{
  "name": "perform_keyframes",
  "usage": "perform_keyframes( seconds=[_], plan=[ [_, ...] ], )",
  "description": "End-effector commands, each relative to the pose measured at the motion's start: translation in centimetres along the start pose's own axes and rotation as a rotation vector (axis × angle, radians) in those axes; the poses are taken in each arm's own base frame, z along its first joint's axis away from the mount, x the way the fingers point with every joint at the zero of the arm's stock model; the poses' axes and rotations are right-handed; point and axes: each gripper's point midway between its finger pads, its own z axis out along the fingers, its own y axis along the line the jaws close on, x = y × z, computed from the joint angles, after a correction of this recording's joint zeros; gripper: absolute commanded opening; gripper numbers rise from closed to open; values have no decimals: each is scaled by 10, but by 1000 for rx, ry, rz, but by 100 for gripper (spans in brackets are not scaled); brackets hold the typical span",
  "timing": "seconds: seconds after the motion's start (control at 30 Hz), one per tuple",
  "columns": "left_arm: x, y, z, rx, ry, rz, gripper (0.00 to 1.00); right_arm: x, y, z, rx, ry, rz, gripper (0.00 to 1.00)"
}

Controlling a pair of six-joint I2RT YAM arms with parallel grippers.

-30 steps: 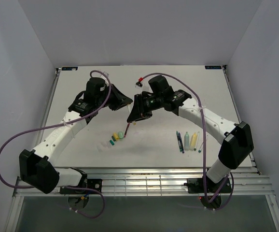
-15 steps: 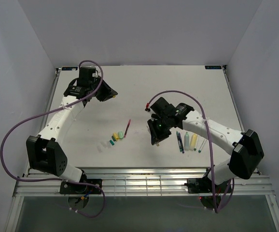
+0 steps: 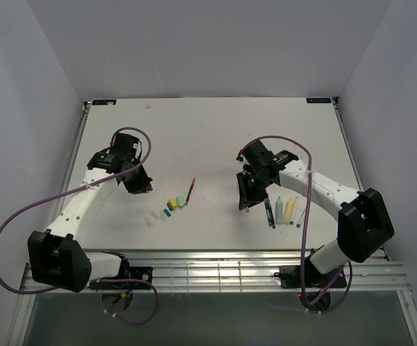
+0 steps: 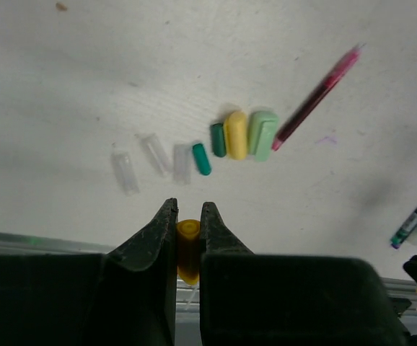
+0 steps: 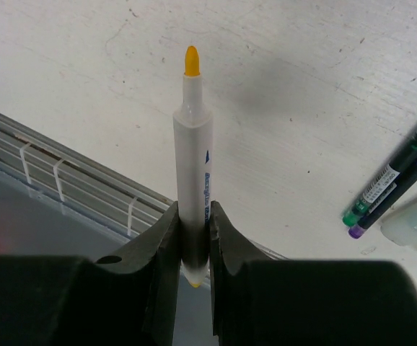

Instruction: Open the pen caps

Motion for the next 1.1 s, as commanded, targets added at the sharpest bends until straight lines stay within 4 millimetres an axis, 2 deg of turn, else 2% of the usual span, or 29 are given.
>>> perform_keyframes(
  seconds=[0.0,0.1,0.37,0.6,1.07],
  plan=[
    [25,40,-2,-133,45,25,0,-3,-8,9,6,-4,1,8],
    [37,51,1,-168,80,28,0,-1,-14,14,13,3,15,8],
    [64,67,12,-196,155,22,0,5,-30,23,43,19,46,8],
    [92,74,19,-169,231,-3,0,10,-43,34,49,35,65,8],
    [107,88,34,-223,280,-6,4,11,-67,54,139,53,44,8]
  ],
)
